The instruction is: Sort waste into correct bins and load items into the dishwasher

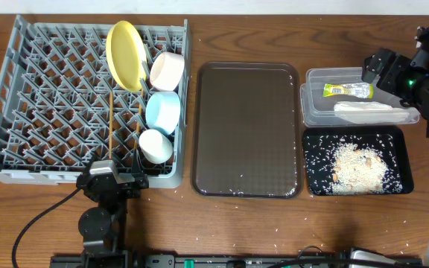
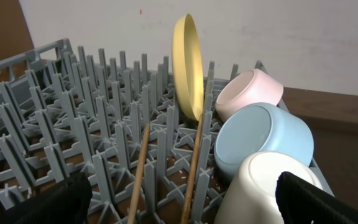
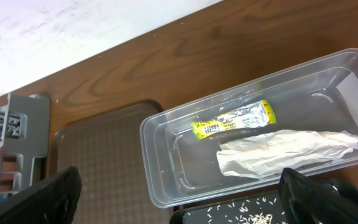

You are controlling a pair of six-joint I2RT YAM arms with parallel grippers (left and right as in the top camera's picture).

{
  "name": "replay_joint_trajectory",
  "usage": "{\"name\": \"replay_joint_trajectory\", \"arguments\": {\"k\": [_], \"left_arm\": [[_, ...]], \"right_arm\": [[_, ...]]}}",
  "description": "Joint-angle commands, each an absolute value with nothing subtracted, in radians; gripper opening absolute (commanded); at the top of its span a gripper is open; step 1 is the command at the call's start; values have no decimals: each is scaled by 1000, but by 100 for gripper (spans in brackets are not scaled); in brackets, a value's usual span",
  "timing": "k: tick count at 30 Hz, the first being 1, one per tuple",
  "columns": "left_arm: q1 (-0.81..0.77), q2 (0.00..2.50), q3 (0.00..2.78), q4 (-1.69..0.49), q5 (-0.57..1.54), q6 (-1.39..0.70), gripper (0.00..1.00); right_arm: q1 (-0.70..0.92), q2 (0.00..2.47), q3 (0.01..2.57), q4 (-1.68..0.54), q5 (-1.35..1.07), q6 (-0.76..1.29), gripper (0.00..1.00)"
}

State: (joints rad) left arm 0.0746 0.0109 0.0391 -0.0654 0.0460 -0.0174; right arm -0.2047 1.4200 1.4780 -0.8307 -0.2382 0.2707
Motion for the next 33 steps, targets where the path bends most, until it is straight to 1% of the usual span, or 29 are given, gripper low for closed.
{"name": "replay_joint_trajectory", "arguments": {"k": [1,20,26,30,33], "left_arm": [[80,6,8,-73,40,4,94],[80,6,8,-73,40,4,95],[80,6,8,-73,40,4,95],[80,6,8,-73,40,4,95],[80,6,8,-73,40,4,95]], "right_arm": [[-207,1421,1489,-831,-243,276,99],[-207,1421,1489,-848,-239,275,99],[-185,1401,1469,-868,-209,173,99],[-112,1309,1368,-749,-205,14,99],[-49,1194,1221,-591,-186,-66,99]]}}
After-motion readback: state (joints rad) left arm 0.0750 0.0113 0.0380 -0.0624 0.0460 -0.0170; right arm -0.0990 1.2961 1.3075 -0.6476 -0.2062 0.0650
